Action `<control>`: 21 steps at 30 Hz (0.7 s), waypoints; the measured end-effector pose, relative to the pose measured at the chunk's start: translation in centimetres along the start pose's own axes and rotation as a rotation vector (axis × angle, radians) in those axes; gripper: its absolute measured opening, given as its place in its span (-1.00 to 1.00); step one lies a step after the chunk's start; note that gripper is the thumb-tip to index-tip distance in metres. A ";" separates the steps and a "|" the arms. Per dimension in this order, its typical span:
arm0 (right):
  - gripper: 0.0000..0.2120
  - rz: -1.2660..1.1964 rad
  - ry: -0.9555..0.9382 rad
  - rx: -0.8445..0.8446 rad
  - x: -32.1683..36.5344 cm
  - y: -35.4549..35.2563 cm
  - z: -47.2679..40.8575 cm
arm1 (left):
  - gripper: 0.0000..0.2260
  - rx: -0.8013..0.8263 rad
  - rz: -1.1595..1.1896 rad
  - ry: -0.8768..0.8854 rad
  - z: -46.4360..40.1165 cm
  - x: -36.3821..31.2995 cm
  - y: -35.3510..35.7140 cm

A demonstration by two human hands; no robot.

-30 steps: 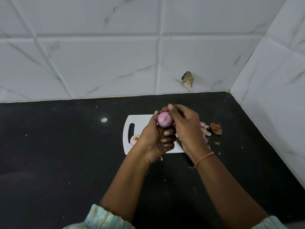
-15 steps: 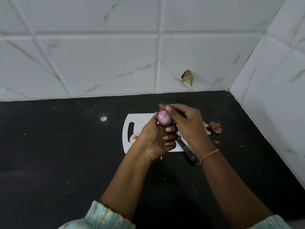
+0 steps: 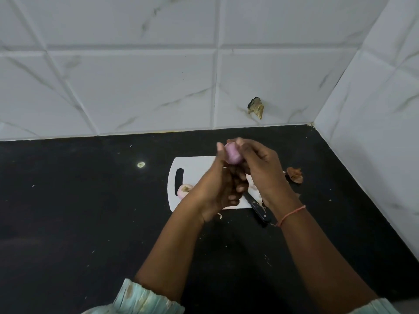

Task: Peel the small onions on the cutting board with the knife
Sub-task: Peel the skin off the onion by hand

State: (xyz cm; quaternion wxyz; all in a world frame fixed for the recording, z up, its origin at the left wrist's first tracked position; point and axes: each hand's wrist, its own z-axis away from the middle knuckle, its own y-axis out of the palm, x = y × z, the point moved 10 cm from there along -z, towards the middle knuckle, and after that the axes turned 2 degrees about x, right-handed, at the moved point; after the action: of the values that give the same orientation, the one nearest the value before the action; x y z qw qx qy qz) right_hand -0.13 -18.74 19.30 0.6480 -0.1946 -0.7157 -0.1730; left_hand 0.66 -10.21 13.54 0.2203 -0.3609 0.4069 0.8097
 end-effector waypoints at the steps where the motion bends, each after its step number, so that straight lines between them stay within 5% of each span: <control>1: -0.79 0.002 0.005 -0.016 -0.1 -0.1 0.0 | -0.31 -0.032 -0.049 0.028 0.0 -0.3 -0.2; 8: -0.77 0.224 -0.116 -0.138 1.2 -1.3 -0.1 | -0.51 0.052 0.086 0.072 0.1 -0.6 0.7; 14: -0.87 0.060 -0.122 -0.188 1.5 -2.3 0.2 | -0.51 0.039 0.301 0.147 -0.4 -1.5 -0.5; 21: -0.78 0.156 -0.228 -0.026 2.0 0.0 1.3 | -0.56 0.004 0.298 0.148 -0.7 -1.5 -0.8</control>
State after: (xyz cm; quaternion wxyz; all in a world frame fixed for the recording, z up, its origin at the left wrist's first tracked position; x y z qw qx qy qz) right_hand -1.36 -17.99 21.15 0.5714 -0.2766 -0.7650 -0.1082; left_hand 2.45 -10.40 14.03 0.0682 -0.3548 0.4727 0.8037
